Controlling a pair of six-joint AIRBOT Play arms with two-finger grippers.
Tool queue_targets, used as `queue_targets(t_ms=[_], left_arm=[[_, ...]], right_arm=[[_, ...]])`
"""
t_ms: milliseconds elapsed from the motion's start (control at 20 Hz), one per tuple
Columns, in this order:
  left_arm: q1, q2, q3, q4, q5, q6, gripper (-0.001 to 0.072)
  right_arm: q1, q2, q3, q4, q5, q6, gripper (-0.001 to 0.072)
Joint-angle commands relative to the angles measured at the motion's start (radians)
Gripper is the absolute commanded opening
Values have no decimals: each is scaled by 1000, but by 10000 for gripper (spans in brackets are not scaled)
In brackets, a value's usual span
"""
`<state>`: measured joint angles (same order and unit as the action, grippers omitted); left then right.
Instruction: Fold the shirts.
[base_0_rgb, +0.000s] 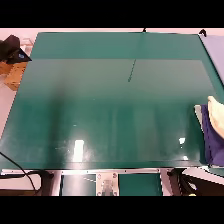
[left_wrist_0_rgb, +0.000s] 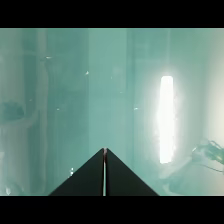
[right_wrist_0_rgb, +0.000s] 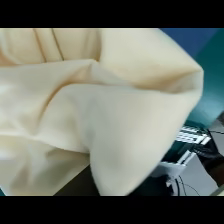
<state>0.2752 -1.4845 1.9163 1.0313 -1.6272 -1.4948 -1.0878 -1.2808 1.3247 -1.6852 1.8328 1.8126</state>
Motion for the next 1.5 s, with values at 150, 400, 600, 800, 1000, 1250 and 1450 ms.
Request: queue_targets(t_ms=[150,400,600,800,1000,1250,1450], left_arm=[[0,1,0,1,3,11,20],[0,1,0,0,35,12,20],[0,1,0,0,40,12,21],[0,1,0,-38,60,47,20],[-42,21,-34,-108,30,45,20],[-204,306,-592,-113,198,64,19],[-255,459,-932,-120,279,64,20]], right_arm=[[0,7,-82,-193,-143,10,21],[0,7,-82,-193,-175,15,574],[33,7,-39,-104,-177,50,510],[218,9,57,180,-265,8,17],[536,45,36,322,-366,-50,13],[941,231,-209,351,-431,-86,13],[1142,363,-383,351,-554,-78,14]])
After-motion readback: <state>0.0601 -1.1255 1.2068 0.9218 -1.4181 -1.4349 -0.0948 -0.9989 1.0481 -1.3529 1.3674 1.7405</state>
